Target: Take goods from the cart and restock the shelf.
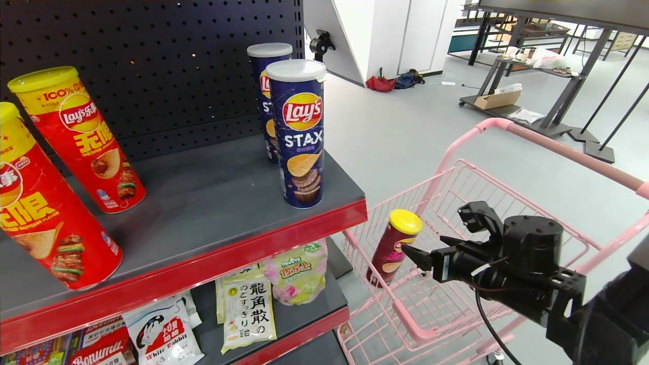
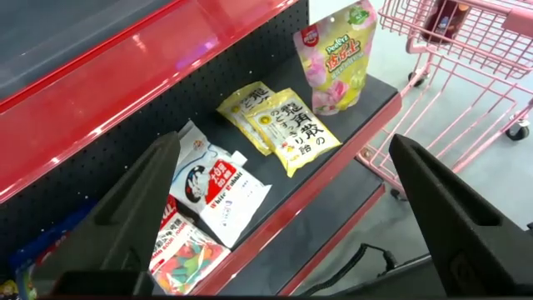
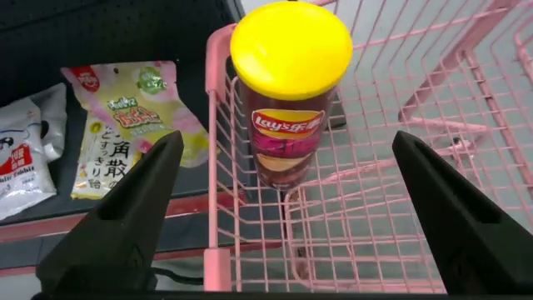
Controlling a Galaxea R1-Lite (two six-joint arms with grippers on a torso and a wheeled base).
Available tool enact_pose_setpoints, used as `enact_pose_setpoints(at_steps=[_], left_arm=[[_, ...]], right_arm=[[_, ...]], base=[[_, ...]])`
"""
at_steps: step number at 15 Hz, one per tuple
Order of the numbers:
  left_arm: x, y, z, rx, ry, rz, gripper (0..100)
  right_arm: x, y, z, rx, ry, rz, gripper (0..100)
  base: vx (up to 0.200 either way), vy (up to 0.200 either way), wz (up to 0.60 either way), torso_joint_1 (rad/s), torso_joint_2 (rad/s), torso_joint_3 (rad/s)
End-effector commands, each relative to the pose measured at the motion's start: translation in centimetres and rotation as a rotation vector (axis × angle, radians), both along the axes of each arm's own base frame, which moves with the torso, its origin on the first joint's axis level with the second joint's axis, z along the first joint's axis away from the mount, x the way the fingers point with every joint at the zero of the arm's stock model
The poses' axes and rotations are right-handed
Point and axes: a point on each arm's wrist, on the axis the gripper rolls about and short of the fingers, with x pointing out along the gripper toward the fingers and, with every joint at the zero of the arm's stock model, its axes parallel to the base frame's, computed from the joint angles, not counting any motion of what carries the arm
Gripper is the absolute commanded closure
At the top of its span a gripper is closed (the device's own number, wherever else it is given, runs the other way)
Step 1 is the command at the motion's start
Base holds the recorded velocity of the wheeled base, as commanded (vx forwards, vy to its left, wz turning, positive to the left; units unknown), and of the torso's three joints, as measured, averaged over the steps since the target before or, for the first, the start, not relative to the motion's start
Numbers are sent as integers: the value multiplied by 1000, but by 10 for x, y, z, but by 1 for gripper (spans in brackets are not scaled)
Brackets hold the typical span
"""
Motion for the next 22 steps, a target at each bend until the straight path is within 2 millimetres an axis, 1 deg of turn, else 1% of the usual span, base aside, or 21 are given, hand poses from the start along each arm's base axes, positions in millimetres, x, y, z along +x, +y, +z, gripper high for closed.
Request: enact_pose_setpoints(at_steps=[1,2,3,6,9,11,15,21,22], left_arm=[[0,0,0,2,1,0,0],[0,0,0,2,1,0,0],[0,0,0,5,0,0,0],[0,0,0,23,-4,-3,0],[0,0,0,22,-6,-3,0],[0,0,0,22,-6,-3,0],[0,0,0,23,-6,-1,0],[0,0,0,34,-8,11,0],[0,0,0,35,-9,10,0]], right_arm=[[17,6,-23,-20,49,-2,0],[20,6,-24,-20,47,-5,0],[30,7,-25,-13,30,-15,0],[41,12,-29,-5,22,4,0],[43,15,-35,-11,36,13,0],[57,20,-40,-3,19,11,0],[69,25,-46,4,10,10,0],[79,30,-53,10,6,25,0],[80,30,-54,10,8,25,100]], base=[[0,0,0,0,0,0],[0,0,0,0,0,0],[0,0,0,0,0,0],[0,0,0,0,0,0],[0,0,0,0,0,0],[0,0,0,0,0,0],[0,0,0,0,0,0],[0,0,0,0,0,0],[0,0,0,0,0,0]])
